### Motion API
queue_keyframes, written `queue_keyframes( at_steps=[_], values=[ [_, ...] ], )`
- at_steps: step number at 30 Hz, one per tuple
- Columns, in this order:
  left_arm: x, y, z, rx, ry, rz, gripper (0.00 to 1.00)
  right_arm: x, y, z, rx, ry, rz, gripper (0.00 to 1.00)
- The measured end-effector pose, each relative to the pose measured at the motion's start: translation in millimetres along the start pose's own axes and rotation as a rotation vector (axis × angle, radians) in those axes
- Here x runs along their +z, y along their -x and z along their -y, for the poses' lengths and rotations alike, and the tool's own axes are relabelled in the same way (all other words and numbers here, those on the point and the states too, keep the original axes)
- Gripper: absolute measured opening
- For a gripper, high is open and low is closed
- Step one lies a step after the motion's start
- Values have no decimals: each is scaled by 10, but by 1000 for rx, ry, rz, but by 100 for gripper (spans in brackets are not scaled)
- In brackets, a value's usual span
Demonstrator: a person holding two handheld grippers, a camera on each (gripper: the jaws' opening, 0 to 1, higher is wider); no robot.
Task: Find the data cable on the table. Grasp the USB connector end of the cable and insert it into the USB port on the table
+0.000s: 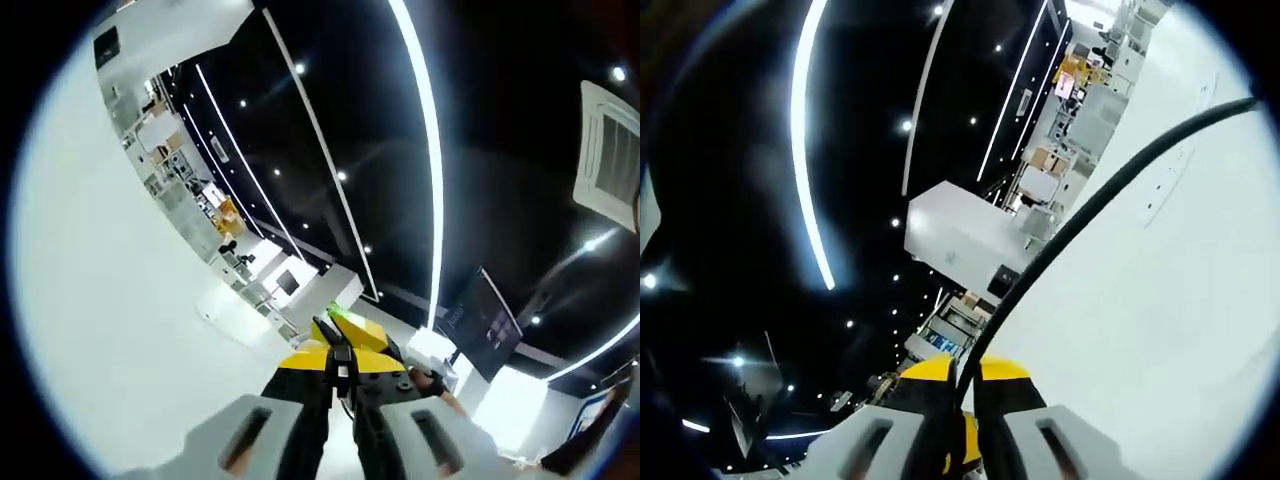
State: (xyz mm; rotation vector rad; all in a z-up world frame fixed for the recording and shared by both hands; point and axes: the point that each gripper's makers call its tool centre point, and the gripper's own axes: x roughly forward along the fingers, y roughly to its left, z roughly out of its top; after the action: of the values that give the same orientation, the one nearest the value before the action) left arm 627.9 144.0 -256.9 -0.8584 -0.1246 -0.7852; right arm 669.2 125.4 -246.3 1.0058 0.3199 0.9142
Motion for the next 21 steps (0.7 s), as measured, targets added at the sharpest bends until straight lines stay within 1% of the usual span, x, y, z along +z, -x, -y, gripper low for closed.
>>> queue_keyframes(
  at_steps=[3, 7, 11, 13, 15, 18, 21],
  values=[
    [-13, -4, 0, -1, 8, -2, 7, 4, 5, -15, 8, -13, 0, 6],
    [-18, -10, 7, -3, 5, -3, 7, 24, 7, -23, 12, 3, -1, 5],
    [-22, -22, 27, -4, -37, -10, 7, 39, 6, -33, 17, 19, -2, 5],
    [-18, -27, 38, -9, -77, -7, 8, 42, 5, -41, 23, 24, -1, 5],
    [-19, -32, 47, -13, -92, -7, 8, 51, 5, -54, 27, 33, -1, 5],
    [-40, -43, 38, -8, -134, -17, 9, 48, 24, -79, 27, 73, -5, 5],
    [-59, -45, 14, -1, -143, -24, 11, 50, 33, -83, 24, 100, -10, 5]
  ],
)
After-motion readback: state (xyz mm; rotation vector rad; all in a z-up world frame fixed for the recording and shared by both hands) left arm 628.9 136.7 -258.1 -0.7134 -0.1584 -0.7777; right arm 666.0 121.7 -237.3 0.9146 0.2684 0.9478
